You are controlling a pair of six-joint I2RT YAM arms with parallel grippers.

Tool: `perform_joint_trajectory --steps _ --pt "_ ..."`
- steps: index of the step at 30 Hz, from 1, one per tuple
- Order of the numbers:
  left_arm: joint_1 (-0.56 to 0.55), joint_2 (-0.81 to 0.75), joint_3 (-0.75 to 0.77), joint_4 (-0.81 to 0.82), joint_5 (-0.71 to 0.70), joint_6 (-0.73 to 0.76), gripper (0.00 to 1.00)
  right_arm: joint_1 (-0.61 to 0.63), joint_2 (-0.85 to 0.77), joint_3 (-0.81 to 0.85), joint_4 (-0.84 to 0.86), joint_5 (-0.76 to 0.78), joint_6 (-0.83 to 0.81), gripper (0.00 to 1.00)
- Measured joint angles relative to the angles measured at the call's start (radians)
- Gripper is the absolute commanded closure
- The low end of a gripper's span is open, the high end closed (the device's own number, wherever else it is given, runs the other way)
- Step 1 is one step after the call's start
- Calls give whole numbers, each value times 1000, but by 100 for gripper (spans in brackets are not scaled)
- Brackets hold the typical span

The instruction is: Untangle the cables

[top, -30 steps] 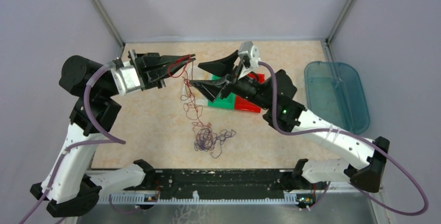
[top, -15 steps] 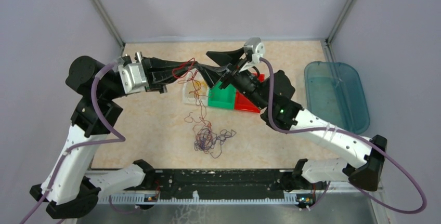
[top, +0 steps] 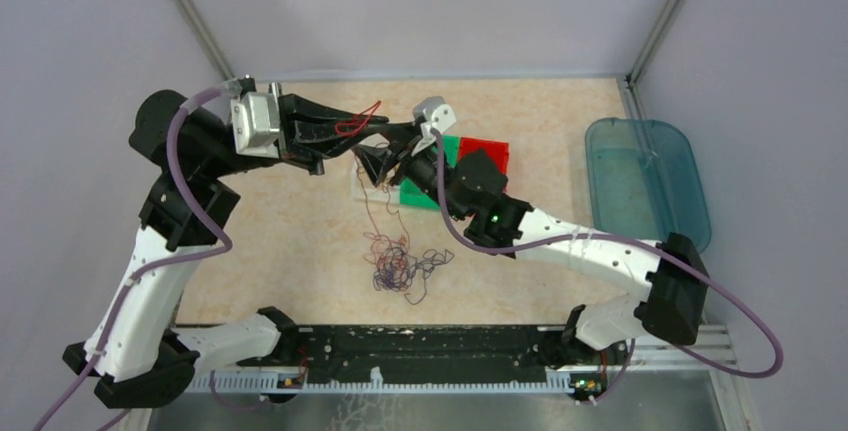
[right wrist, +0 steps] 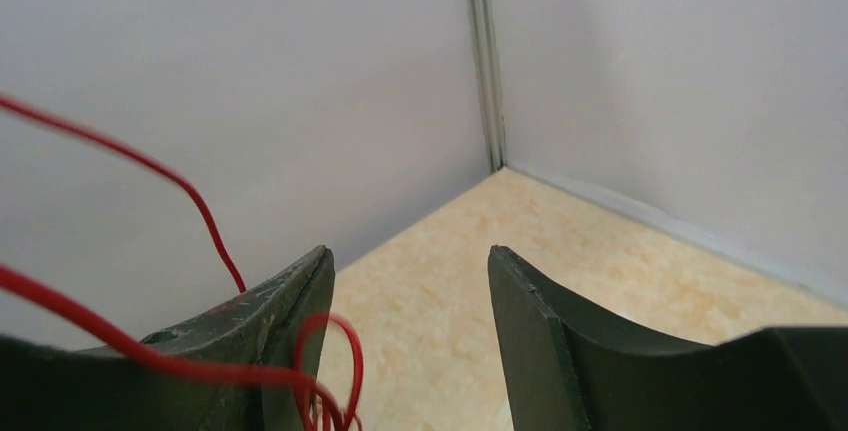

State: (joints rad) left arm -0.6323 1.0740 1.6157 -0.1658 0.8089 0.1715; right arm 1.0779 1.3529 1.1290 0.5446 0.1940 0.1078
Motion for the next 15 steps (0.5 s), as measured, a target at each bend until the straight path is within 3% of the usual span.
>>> perform_joint_trajectory --steps 9,15 --pt "0 40 167 1 19 -13 100 0 21 -189 70 24 78 46" --pt "0 54 240 5 19 -1 100 0 21 -321 135 35 156 55"
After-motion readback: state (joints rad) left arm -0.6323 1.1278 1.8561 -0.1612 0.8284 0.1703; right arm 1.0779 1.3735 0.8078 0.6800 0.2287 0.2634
